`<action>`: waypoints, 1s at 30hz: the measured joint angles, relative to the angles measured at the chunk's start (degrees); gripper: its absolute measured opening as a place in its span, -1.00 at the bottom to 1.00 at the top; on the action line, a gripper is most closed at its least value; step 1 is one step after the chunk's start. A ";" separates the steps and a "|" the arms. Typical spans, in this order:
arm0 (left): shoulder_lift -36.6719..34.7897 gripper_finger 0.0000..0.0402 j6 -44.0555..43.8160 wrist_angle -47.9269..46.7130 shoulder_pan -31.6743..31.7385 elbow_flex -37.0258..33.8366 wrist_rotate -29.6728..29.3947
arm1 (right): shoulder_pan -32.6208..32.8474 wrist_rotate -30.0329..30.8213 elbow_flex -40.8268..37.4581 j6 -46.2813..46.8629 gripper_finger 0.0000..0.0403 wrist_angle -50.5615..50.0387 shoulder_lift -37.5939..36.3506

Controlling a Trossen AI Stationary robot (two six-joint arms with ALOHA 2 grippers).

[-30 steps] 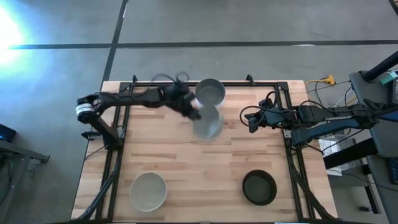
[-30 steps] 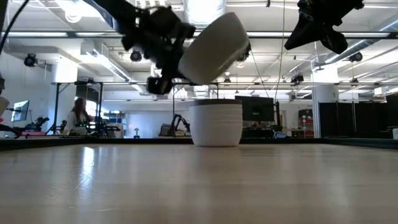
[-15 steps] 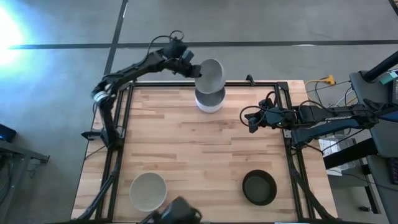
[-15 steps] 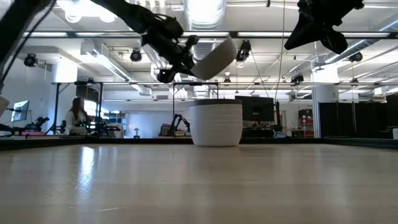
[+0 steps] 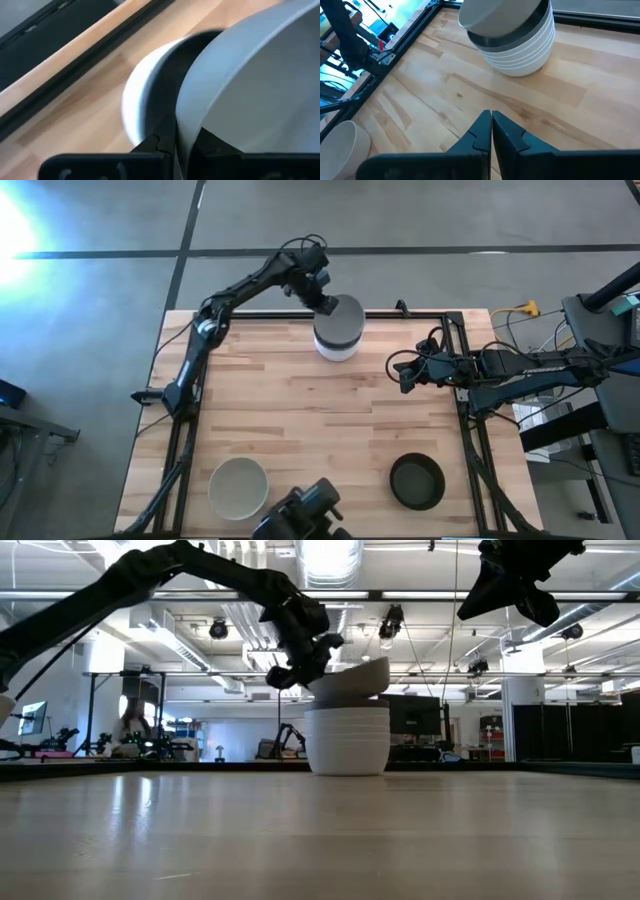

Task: Nest bowls inside each other
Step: Stack the gray bowl on the stacked dark gray bowl

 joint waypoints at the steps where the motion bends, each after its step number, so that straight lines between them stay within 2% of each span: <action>1: 0.33 -1.00 0.75 -0.81 0.01 0.21 -0.62 | 0.00 0.00 0.00 -0.04 -0.96 0.01 0.00; 8: 0.70 -1.00 4.14 -1.12 -0.79 -1.34 -4.22 | -0.02 0.04 0.00 -0.12 -0.96 -0.02 0.00; 13: 0.68 -0.93 7.65 -1.15 -1.45 -1.51 -4.08 | -0.02 0.04 0.00 0.11 -0.96 -0.02 0.00; 16: 0.51 -0.76 7.68 -1.22 -1.60 -1.51 -3.72 | -0.02 0.04 0.00 0.63 -0.96 0.00 0.00; 24: -1.34 -0.13 8.58 -1.09 -1.60 -1.15 -2.96 | -0.02 0.07 0.00 0.96 -0.96 0.35 0.00; 27: -2.36 0.03 8.56 -1.00 -1.64 -0.39 -3.66 | -0.02 0.07 0.00 0.96 -0.96 0.57 0.00; 30: -3.76 0.09 8.60 0.24 -1.62 0.10 -4.14 | -0.02 0.07 0.00 0.96 -0.96 0.87 0.00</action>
